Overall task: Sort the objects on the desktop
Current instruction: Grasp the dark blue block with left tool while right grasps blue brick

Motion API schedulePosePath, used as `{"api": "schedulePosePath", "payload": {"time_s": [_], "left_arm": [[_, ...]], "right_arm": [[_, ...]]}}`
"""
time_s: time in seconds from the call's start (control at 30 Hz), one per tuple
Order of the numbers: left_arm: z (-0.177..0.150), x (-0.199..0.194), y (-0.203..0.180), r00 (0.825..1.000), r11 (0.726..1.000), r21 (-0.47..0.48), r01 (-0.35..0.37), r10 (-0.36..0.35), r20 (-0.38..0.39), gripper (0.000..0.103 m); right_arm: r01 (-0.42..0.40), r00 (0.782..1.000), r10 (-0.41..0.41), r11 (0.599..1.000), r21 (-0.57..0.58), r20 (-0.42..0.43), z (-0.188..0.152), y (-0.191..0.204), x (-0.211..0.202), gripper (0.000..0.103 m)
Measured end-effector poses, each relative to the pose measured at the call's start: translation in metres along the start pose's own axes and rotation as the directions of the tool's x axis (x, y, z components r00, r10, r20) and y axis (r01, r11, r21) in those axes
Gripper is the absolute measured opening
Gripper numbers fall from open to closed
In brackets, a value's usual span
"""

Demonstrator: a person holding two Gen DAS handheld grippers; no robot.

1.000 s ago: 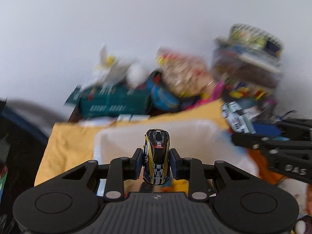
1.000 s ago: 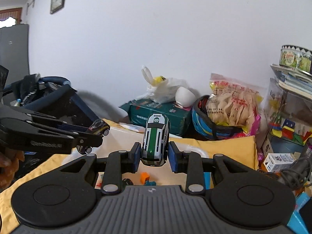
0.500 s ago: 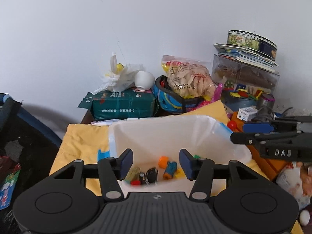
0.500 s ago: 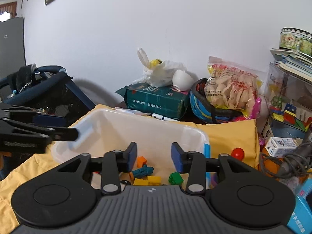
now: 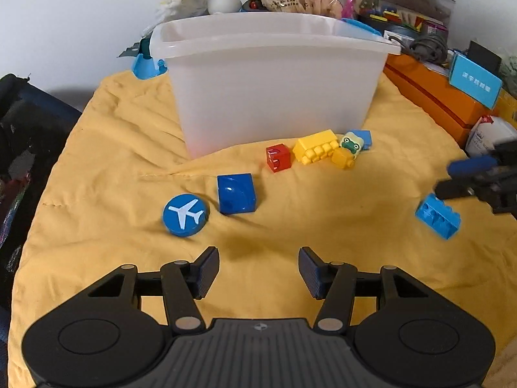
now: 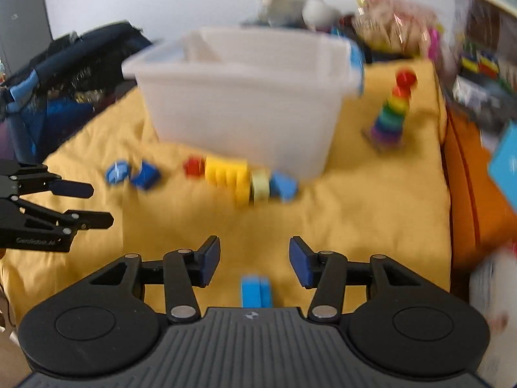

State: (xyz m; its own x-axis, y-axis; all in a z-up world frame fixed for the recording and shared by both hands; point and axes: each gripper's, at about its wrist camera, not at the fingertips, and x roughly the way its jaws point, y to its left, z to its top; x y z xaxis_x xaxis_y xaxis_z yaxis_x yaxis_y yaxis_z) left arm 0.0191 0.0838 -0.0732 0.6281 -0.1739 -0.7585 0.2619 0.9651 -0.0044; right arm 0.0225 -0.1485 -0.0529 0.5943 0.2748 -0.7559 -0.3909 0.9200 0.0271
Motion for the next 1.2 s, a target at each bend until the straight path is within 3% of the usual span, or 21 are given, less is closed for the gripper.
{"api": "schedulePosePath", "payload": {"time_s": [0.03, 0.1, 0.23, 0.33, 0.4, 0.43, 0.57, 0.73, 0.87, 0.97, 1.07, 1.2], "left_arm": [[0.005, 0.001, 0.001, 1.000, 1.000, -0.007, 0.001, -0.001, 0.005, 0.058], [0.013, 0.005, 0.003, 1.000, 1.000, -0.016, -0.009, 0.010, 0.019, 0.058], [0.031, 0.023, 0.004, 0.998, 0.999, -0.006, -0.050, 0.050, 0.031, 0.053], [0.043, 0.039, 0.008, 0.998, 0.999, -0.004, -0.054, 0.054, 0.031, 0.052], [0.046, 0.053, 0.009, 0.998, 0.998, 0.019, -0.068, 0.068, 0.005, 0.048], [0.047, 0.060, 0.012, 0.998, 0.998, 0.018, -0.064, 0.064, -0.020, 0.036], [0.041, 0.058, 0.015, 0.997, 0.998, -0.043, 0.053, -0.055, -0.047, 0.034], [0.019, 0.028, -0.005, 0.983, 0.985, -0.053, 0.162, -0.166, -0.078, 0.034], [-0.003, 0.022, -0.022, 0.975, 0.983, -0.026, 0.183, -0.185, -0.119, 0.035], [-0.007, 0.021, -0.027, 0.978, 0.985, 0.004, 0.173, -0.171, -0.116, 0.035], [-0.009, 0.020, -0.027, 0.978, 0.985, -0.008, 0.173, -0.173, -0.113, 0.035], [-0.012, 0.017, -0.025, 0.981, 0.986, -0.020, 0.166, -0.167, -0.101, 0.035]], "right_arm": [[0.002, 1.000, -0.002, 1.000, 0.020, -0.005, -0.004, -0.003, -0.001, 0.049], [-0.016, 1.000, 0.017, 0.998, 0.061, -0.019, -0.008, -0.012, -0.001, 0.038], [-0.044, 0.999, 0.048, 0.985, 0.168, -0.023, -0.014, -0.029, -0.002, 0.037], [-0.035, 0.999, 0.038, 0.985, 0.170, -0.016, -0.017, -0.029, -0.006, 0.038], [-0.034, 0.999, 0.038, 0.984, 0.174, -0.015, -0.020, -0.028, -0.006, 0.039], [-0.035, 0.999, 0.039, 0.984, 0.176, -0.015, -0.021, -0.028, -0.006, 0.039], [-0.040, 0.999, 0.045, 0.984, 0.172, -0.026, -0.025, -0.028, -0.005, 0.039], [-0.054, 0.997, 0.063, 0.975, 0.216, -0.037, -0.031, -0.036, 0.000, 0.039], [-0.087, 0.995, 0.095, 0.948, 0.306, -0.010, -0.033, -0.050, 0.003, 0.038], [-0.103, 0.992, 0.124, 0.931, 0.350, -0.038, -0.036, -0.058, 0.012, 0.039], [-0.171, 0.978, 0.198, 0.934, 0.313, -0.059, -0.038, -0.050, 0.017, 0.039], [-0.153, 0.980, 0.168, 0.978, 0.139, -0.110, -0.045, -0.017, 0.023, 0.034]]}}
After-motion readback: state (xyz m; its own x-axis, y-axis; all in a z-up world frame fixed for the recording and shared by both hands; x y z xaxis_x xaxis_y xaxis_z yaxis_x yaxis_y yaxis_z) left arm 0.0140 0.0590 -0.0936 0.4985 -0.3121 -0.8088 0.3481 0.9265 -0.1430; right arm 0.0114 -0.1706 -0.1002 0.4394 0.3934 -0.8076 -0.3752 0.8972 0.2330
